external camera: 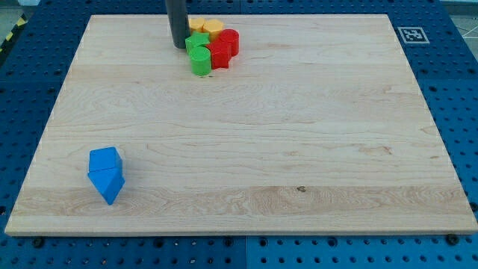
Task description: Slide group of blocks up a bit
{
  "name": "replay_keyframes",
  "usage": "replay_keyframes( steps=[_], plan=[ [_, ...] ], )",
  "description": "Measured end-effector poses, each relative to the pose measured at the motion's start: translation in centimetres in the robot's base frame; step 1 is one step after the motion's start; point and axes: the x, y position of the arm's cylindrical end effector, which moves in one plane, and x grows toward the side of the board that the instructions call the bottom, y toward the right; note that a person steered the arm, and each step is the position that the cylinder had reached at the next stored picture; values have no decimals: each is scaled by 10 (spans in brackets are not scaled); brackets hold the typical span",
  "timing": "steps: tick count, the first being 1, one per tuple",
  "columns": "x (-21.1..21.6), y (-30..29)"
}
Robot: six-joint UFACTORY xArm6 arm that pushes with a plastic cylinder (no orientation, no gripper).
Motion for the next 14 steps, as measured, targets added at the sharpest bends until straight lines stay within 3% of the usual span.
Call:
replay_keyframes(
  steps=[2, 3, 4, 5, 8, 11, 14],
  plan=[
    [-6, -23],
    [-52, -49],
    [-64, -49],
    [-43, -51],
    [96, -30],
    [100, 40],
    [64, 44]
  ],
)
